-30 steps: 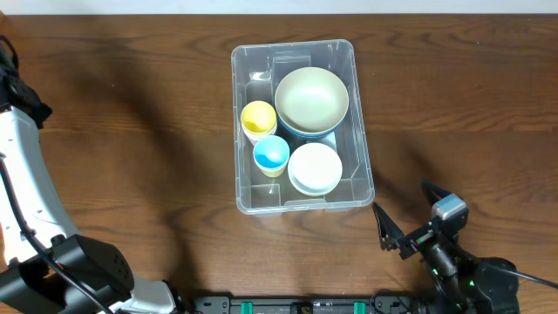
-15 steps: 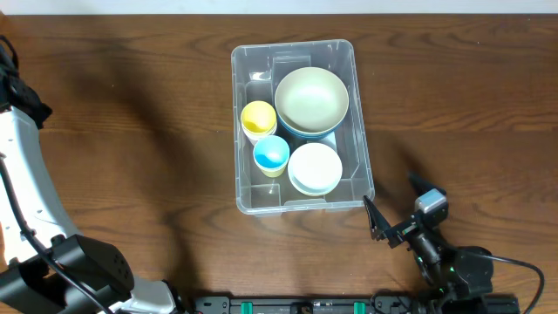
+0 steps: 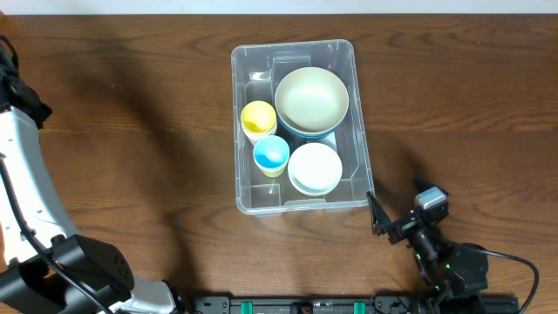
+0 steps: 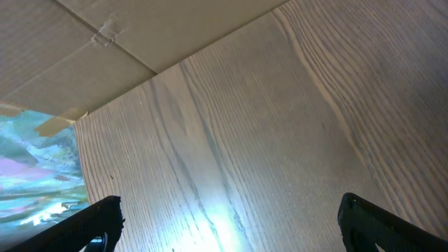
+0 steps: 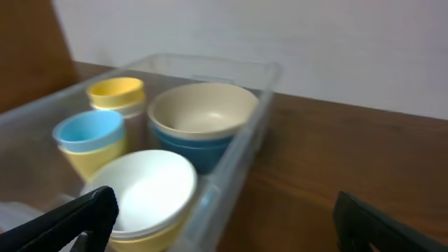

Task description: Pack container

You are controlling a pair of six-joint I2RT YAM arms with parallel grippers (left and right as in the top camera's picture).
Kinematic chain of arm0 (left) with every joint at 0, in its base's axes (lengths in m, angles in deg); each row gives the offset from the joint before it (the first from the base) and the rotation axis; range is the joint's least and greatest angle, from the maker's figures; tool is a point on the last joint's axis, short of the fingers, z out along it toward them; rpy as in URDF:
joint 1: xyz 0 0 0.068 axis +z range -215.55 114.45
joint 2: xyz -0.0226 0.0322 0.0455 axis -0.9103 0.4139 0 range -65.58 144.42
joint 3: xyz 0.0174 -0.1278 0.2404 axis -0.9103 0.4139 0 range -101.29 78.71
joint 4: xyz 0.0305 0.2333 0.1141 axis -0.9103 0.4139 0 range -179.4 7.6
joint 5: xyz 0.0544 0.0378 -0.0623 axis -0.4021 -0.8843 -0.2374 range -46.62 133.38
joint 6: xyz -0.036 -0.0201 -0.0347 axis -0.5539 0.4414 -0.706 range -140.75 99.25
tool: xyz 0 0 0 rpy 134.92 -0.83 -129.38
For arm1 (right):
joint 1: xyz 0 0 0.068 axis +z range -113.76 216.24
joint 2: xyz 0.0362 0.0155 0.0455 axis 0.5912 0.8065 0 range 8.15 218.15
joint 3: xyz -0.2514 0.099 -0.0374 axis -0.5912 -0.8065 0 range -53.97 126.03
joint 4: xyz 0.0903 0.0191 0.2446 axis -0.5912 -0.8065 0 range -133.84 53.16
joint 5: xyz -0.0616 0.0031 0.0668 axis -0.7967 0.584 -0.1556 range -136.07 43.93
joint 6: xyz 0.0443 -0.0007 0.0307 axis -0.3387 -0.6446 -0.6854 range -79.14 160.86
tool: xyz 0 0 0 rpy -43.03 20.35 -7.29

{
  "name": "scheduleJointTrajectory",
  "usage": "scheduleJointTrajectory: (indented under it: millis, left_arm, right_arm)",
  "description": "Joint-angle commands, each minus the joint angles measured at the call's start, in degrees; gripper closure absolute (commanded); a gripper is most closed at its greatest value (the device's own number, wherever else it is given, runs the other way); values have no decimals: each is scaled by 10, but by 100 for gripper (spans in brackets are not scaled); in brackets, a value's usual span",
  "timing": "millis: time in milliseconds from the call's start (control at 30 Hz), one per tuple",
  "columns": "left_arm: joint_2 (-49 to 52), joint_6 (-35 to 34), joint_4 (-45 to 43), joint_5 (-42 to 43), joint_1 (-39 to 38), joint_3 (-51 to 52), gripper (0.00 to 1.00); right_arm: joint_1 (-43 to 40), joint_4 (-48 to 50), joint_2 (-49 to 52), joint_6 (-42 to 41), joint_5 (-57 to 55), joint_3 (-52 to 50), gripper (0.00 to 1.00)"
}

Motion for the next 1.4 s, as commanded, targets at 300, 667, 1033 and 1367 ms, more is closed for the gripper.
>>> scheduleJointTrajectory:
  millis: [300,667,1033,1367]
  left_arm:
    - [4,3,1,-11,2,-2,2]
    - [4,3,1,-11,2,-2,2]
    - [4,3,1,-11,2,-2,2]
    - [4,-38,-26,212,2,-2,2]
  right_arm:
    - [-8,-6,-2,62,-115,-6,1]
    - [-8,-7,-1,62,-116,-6,1]
    - [-8,-7,-1,62,-116,-6,1]
    - [-8,-7,-1,62,-116,-6,1]
